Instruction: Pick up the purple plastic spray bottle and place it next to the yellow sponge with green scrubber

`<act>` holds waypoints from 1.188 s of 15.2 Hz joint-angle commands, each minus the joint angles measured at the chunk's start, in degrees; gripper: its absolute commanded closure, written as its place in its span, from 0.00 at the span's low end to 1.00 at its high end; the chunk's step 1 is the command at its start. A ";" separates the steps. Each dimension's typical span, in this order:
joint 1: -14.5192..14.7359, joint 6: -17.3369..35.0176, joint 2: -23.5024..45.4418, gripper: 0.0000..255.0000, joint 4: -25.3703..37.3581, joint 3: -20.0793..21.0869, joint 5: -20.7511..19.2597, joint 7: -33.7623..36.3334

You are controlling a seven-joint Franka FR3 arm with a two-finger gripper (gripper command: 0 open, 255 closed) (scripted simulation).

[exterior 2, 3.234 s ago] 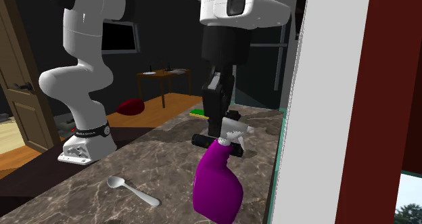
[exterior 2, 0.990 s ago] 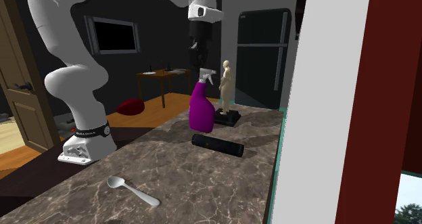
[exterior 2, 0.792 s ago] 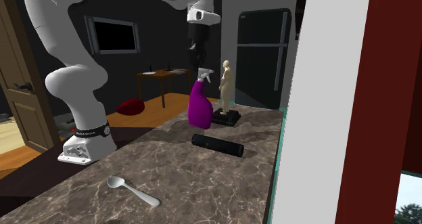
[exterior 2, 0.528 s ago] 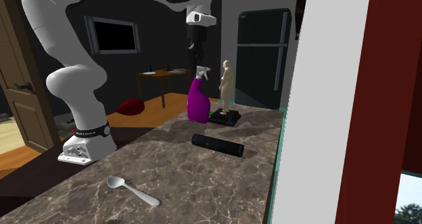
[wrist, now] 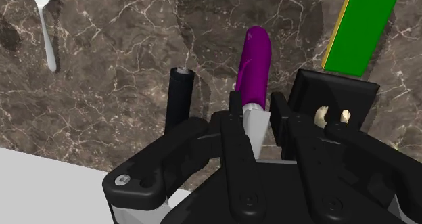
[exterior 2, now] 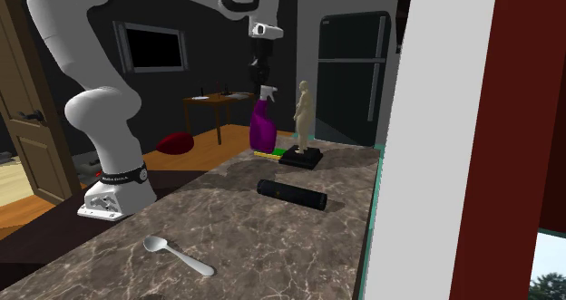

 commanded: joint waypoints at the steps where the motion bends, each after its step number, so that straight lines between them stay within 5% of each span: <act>1: 1.16 -0.19 0.54 1.00 0.79 1.78 0.70 2.84; 18: 11.07 -1.00 15.32 1.00 16.86 16.05 0.95 27.39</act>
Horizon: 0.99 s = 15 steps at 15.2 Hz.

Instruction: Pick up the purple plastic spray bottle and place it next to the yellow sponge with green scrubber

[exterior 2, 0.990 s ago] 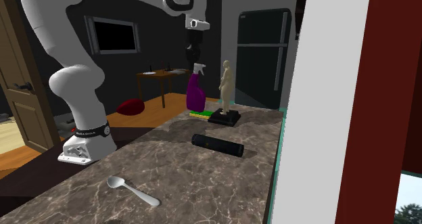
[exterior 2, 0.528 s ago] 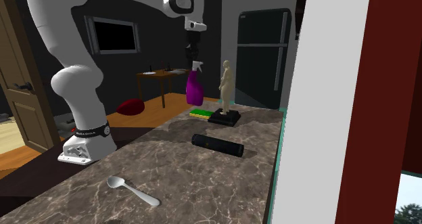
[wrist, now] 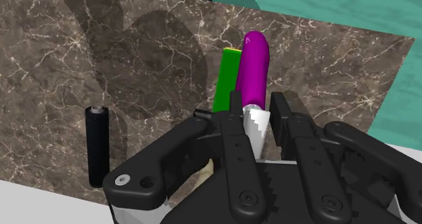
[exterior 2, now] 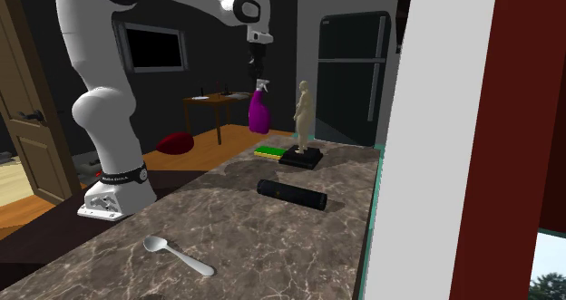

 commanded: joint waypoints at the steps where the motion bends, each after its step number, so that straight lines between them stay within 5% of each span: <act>1: 1.50 0.06 2.57 1.00 2.48 1.59 -0.68 3.33; 3: 3.16 -0.53 5.89 1.00 6.22 3.01 -1.84 6.62; 15: 3.25 8.49 6.91 1.00 -1.86 2.92 -2.24 6.58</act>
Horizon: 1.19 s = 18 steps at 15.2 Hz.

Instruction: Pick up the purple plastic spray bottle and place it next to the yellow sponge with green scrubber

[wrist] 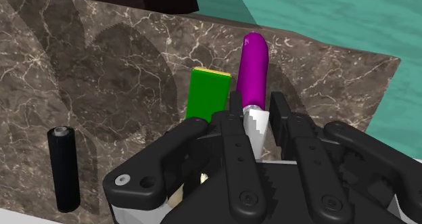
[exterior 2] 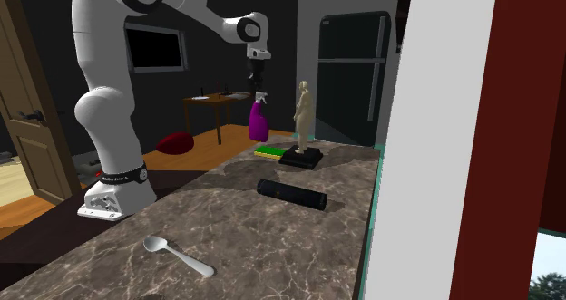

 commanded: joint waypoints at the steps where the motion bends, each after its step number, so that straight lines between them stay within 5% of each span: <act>1: 0.01 1.40 0.21 1.00 -1.17 -0.01 -0.09 0.01; 12: 0.06 3.39 0.74 1.00 -2.68 -0.02 -0.31 0.09; 13: 0.06 3.39 0.74 0.00 -2.68 -0.02 -0.31 0.09; 18: 0.06 3.39 0.73 0.00 -2.69 -0.02 -0.31 0.10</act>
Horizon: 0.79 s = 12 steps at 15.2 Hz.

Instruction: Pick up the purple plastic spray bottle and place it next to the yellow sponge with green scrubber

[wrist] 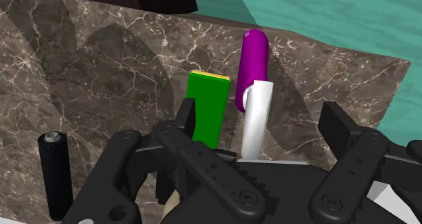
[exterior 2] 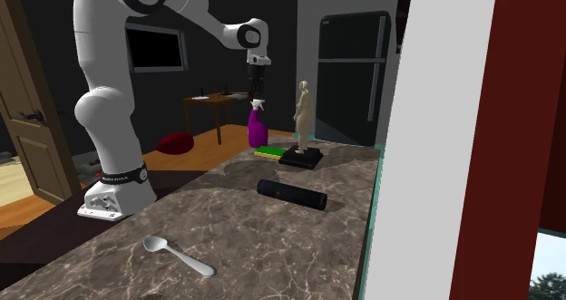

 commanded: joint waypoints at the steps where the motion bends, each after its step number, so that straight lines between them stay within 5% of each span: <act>1: -0.05 -1.88 -0.27 0.00 1.64 -0.01 0.11 -0.08; 4: -0.12 -7.20 -0.57 0.00 6.67 -0.04 0.22 -0.16; 12: -0.12 -7.20 -0.57 0.00 6.67 -0.04 0.22 -0.16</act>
